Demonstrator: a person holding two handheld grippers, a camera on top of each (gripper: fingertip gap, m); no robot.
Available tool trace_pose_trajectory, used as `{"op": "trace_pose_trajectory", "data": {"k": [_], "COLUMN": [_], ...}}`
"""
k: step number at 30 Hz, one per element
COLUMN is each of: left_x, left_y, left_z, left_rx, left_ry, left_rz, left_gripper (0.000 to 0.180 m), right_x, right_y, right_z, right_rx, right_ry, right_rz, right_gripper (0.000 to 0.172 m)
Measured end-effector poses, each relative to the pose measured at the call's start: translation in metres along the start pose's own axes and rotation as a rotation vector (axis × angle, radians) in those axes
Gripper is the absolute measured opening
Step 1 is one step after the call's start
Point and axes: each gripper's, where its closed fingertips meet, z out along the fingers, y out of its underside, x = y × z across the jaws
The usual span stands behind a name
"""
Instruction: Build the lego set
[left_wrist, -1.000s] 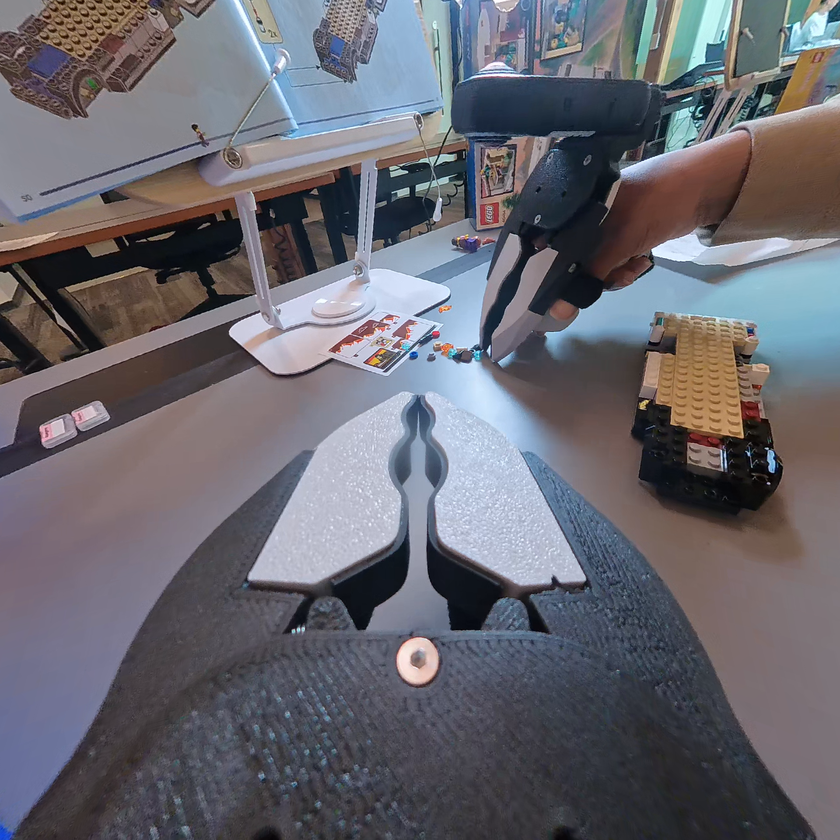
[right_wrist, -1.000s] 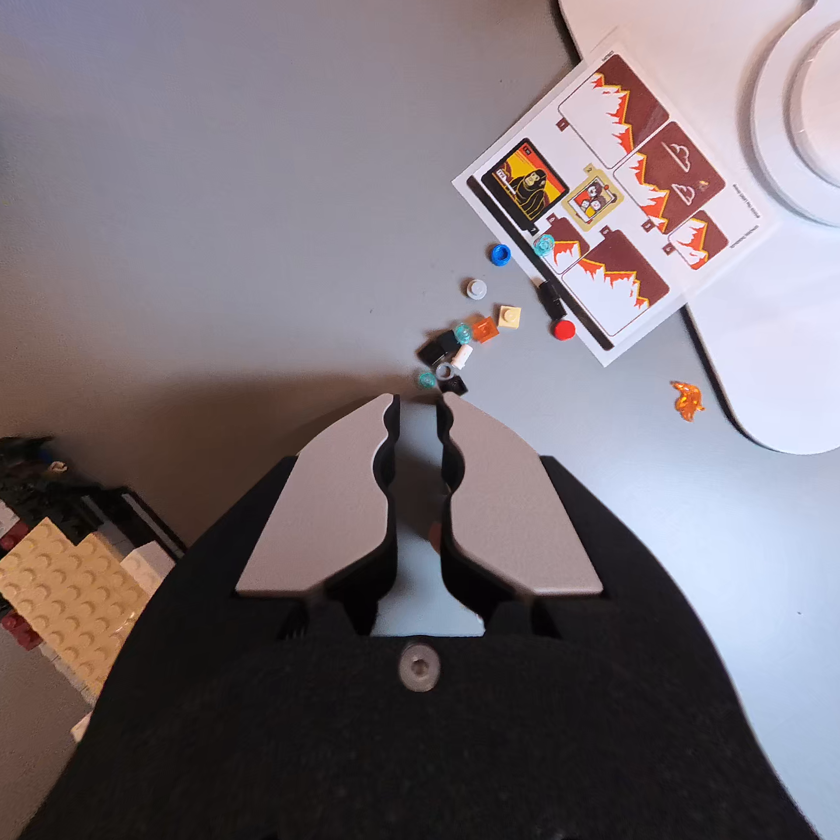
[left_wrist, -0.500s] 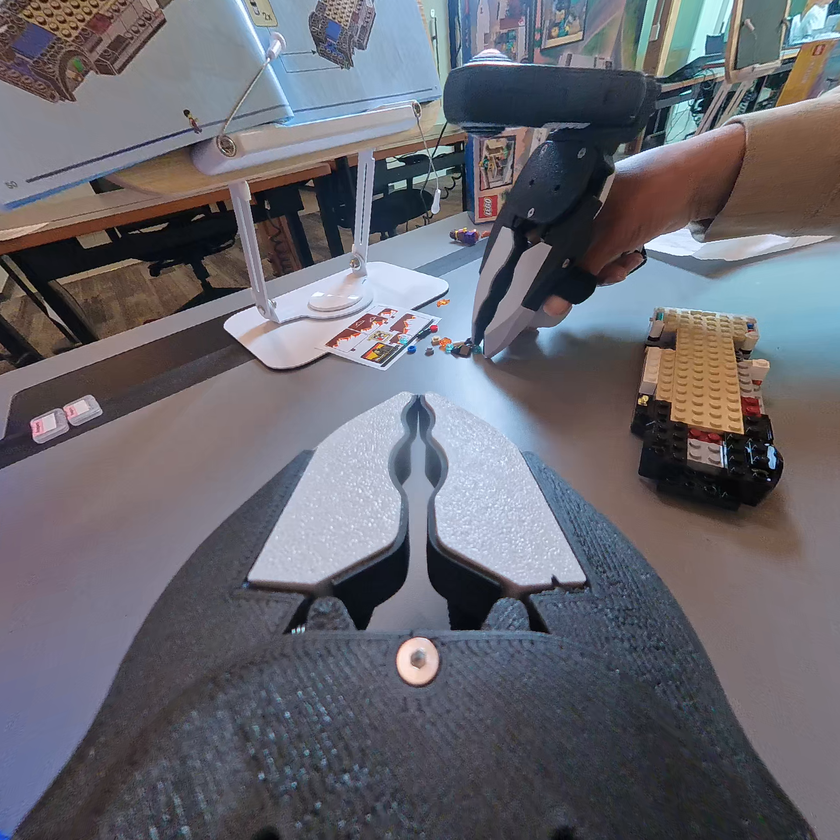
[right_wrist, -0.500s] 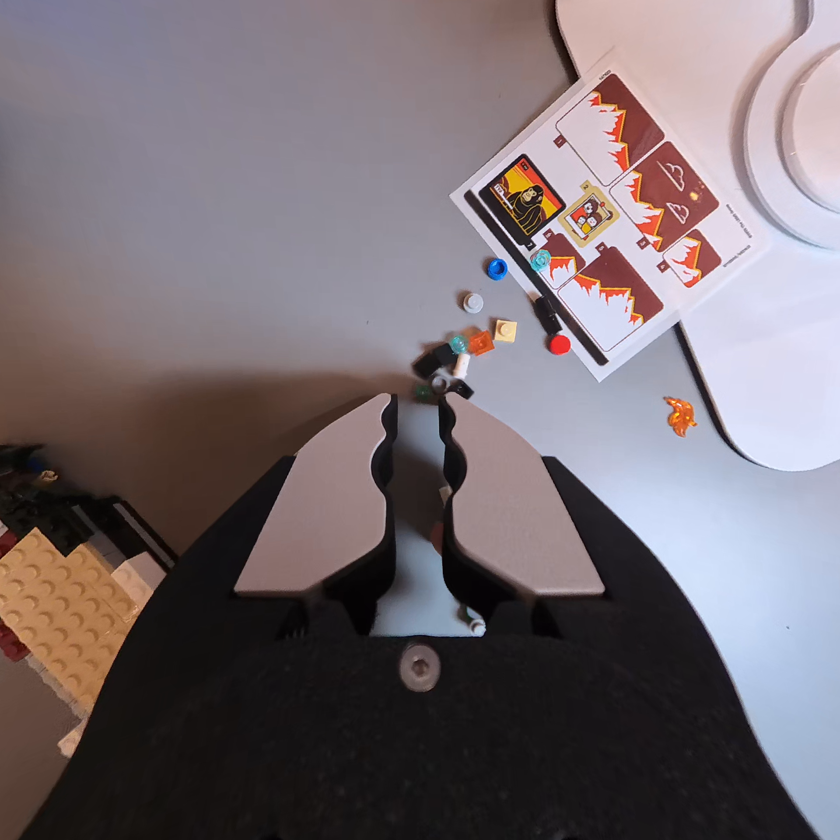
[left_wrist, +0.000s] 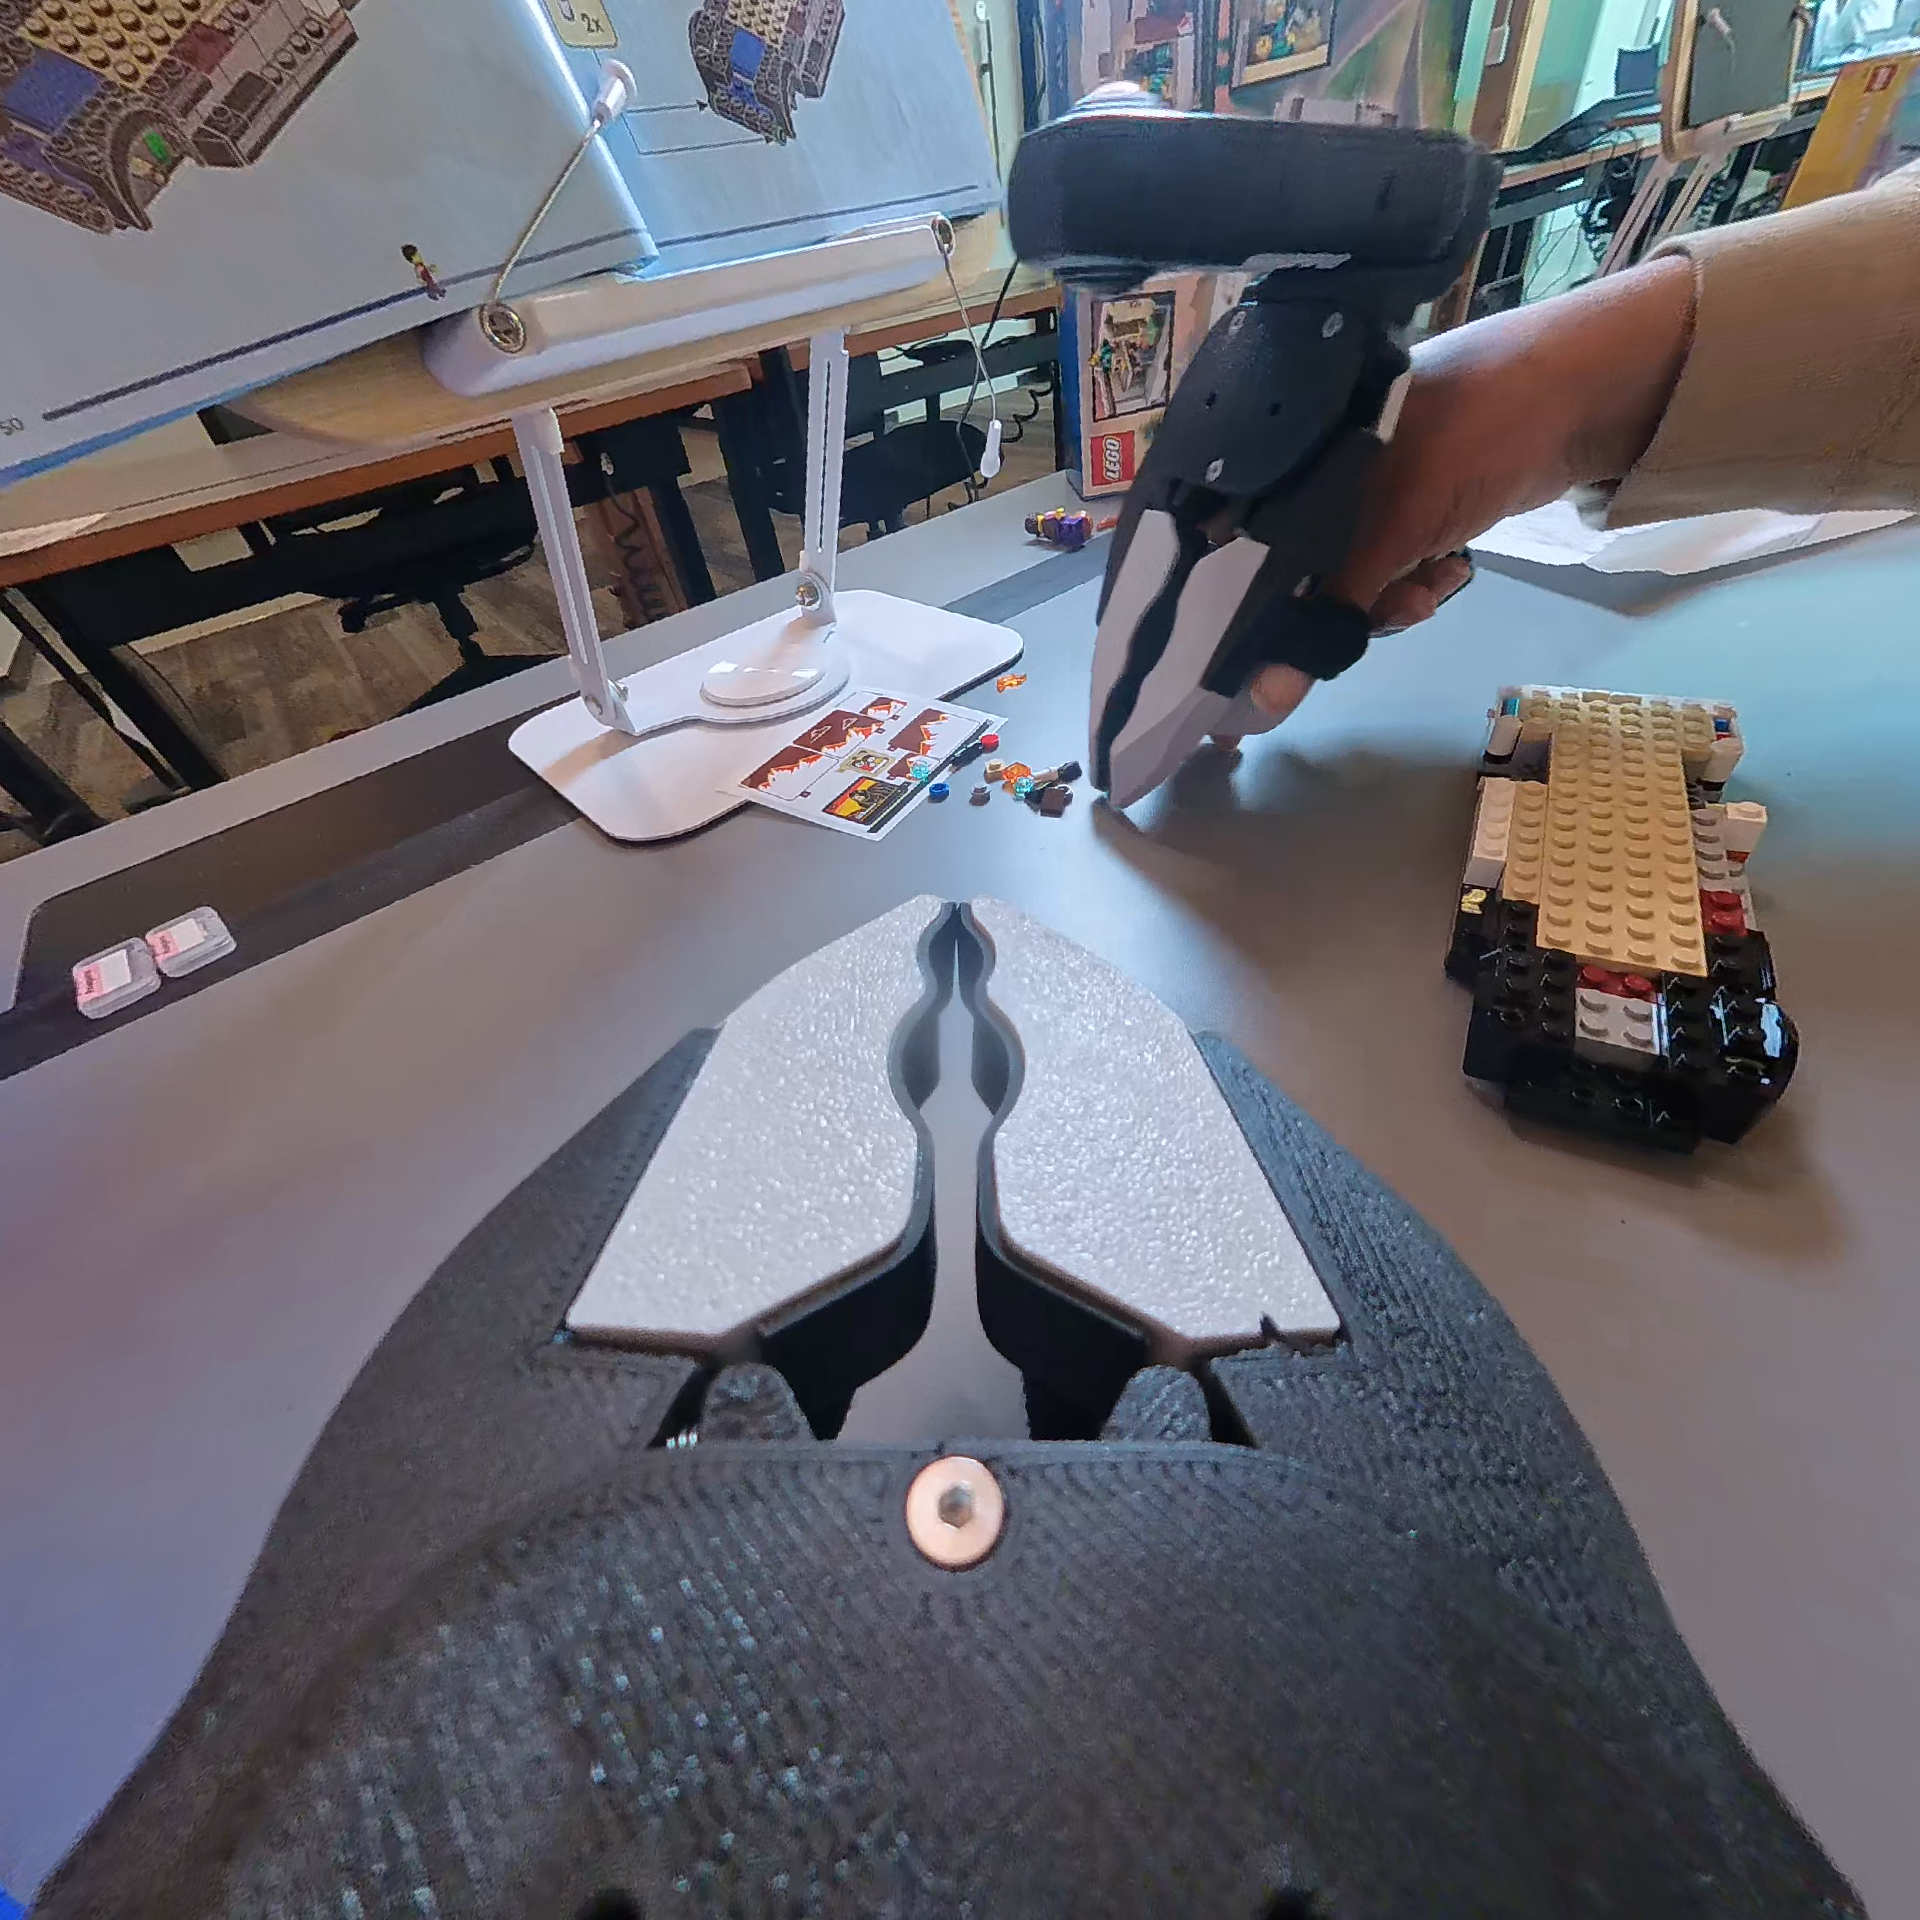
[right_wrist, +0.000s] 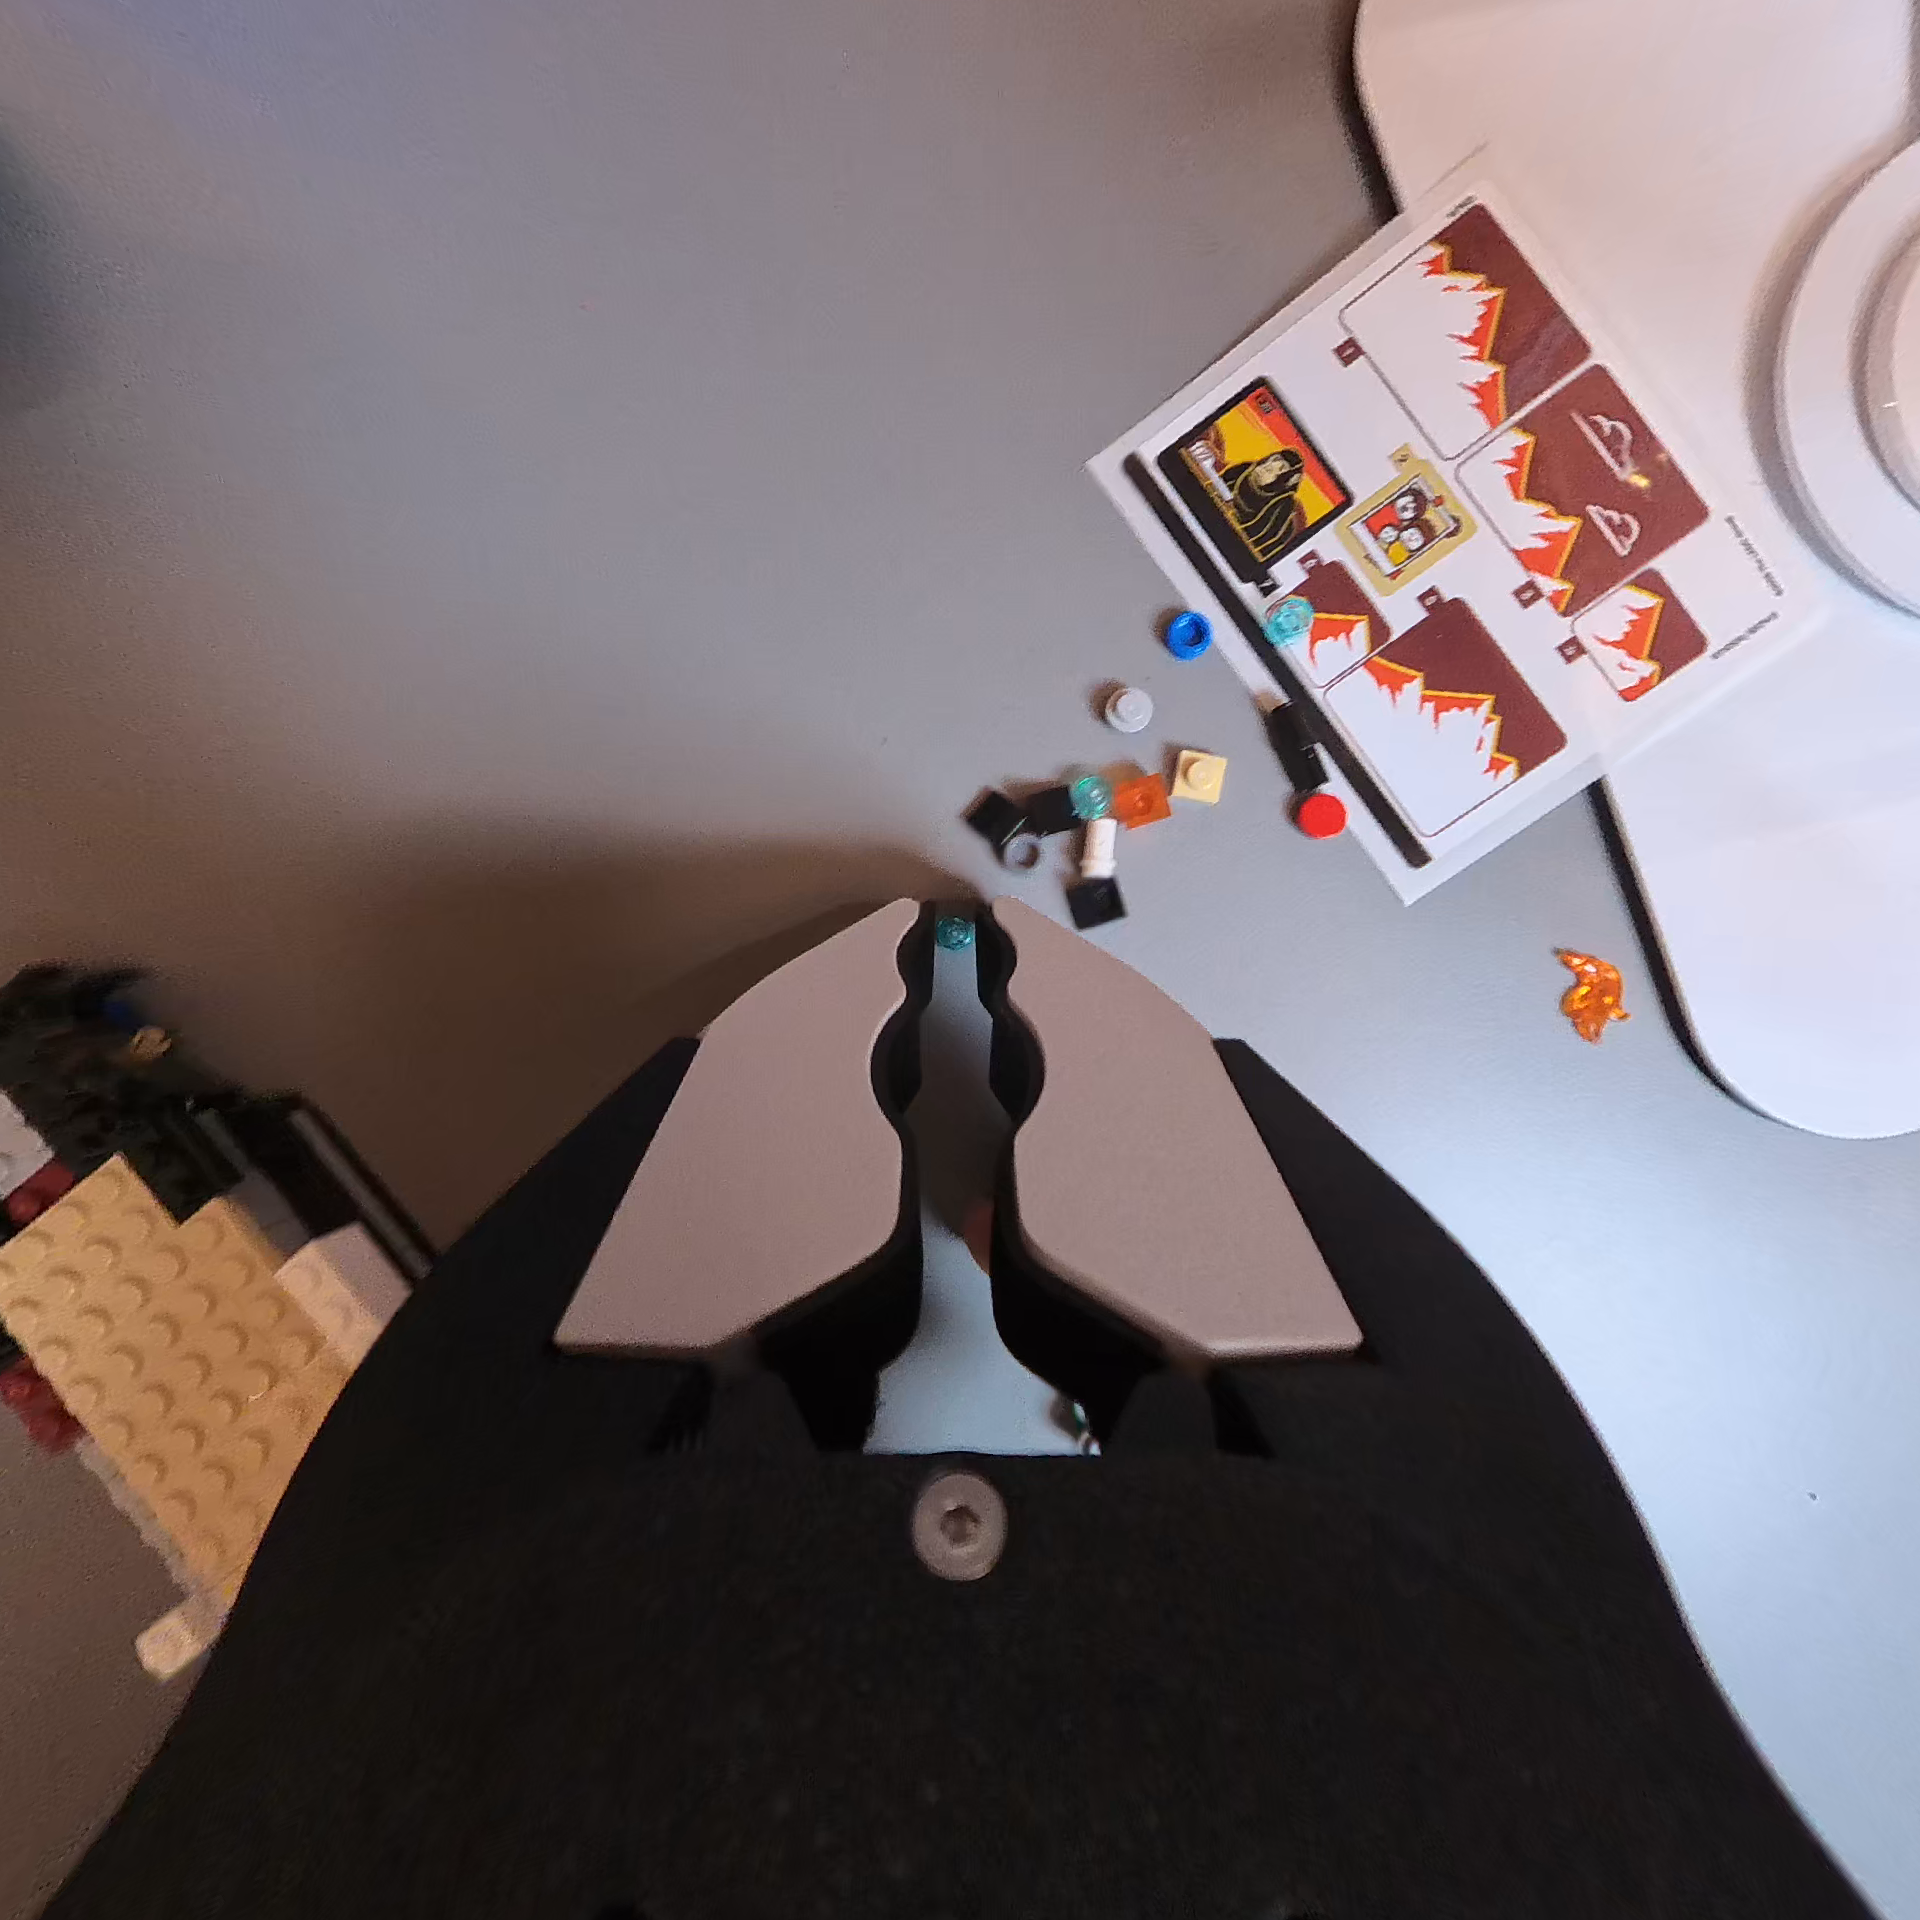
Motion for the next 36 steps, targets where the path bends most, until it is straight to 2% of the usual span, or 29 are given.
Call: {"op": "trace_pose_trajectory", "data": {"k": [2, 5, 8, 12, 15, 22, 28, 36], "left_x": [-0.001, -0.001, 0.002, 0.008, 0.008, 0.006, 0.007, 0.012], "left_y": [-0.001, -0.002, -0.001, 0.002, 0.004, 0.005, 0.006, 0.007], "left_z": [-0.001, -0.002, 0.0, 0.002, 0.003, 0.003, 0.003, 0.005], "left_rx": [0.004, 0.007, 0.0, -0.013, -0.024, -0.039, -0.042, -0.05], "left_ry": [-0.007, -0.01, 0.004, 0.021, 0.016, -0.004, 0.003, 0.025], "left_rz": [0.006, 0.007, 0.012, 0.031, 0.031, 0.049, 0.055, 0.073], "left_gripper": [0.0, 0.0, 0.0, 0.0, 0.0, 0.0, 0.0, 0.0], "right_x": [-0.009, -0.027, -0.048, -0.083, -0.107, -0.122, -0.128, -0.122], "right_y": [0.004, 0.019, 0.063, 0.127, 0.15, 0.155, 0.159, 0.171], "right_z": [-0.019, -0.066, -0.103, -0.109, -0.098, -0.092, -0.097, -0.103], "right_rx": [0.05, 0.125, 0.101, 0.044, 0.012, -0.02, 0.002, -0.026], "right_ry": [-0.003, 0.021, 0.027, -0.001, -0.023, -0.026, -0.071, -0.021], "right_rz": [-0.019, -0.062, -0.038, 0.017, 0.019, -0.026, -0.009, 0.033], "right_gripper": [0.007, 0.007, 0.007, 0.008, 0.008, 0.008, 0.025, 0.034]}}
